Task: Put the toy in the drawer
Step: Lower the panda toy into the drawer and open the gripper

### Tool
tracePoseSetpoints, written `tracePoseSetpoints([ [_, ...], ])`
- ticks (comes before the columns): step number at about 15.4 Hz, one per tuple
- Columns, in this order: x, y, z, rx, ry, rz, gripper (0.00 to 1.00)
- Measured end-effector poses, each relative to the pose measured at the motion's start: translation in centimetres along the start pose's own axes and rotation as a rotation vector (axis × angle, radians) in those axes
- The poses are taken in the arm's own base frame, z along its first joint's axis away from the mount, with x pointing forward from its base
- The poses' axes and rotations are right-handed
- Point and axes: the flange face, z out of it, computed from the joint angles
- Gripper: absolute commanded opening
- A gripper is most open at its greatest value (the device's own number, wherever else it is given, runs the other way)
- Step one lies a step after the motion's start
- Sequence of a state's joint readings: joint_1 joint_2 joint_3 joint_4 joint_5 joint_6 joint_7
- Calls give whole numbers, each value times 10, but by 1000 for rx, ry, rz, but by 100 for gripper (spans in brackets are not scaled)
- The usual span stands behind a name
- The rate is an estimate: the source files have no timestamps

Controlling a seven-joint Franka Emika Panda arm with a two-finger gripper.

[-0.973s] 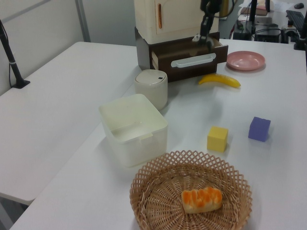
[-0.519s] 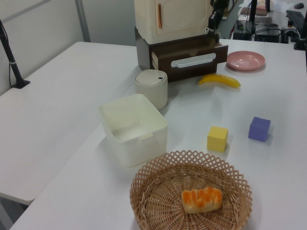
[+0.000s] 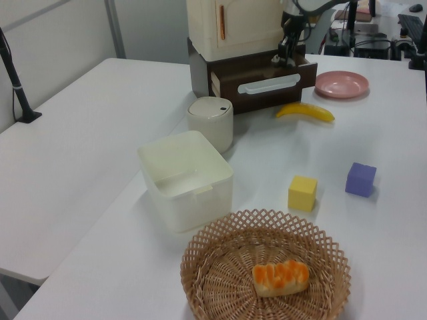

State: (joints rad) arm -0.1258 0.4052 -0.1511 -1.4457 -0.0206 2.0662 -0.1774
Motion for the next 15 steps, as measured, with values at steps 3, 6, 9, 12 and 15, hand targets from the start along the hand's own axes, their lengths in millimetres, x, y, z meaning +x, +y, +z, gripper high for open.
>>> tracePoseSetpoints([
  [3, 3, -4, 8, -1, -1, 2, 18],
  [6, 2, -3, 18, -2, -13, 4, 21],
  [9, 4, -3, 28, -7, -9, 3, 33],
  [12, 4, -3, 28, -7, -9, 4, 68],
  [15, 4, -4, 35, -6, -19, 5, 74],
])
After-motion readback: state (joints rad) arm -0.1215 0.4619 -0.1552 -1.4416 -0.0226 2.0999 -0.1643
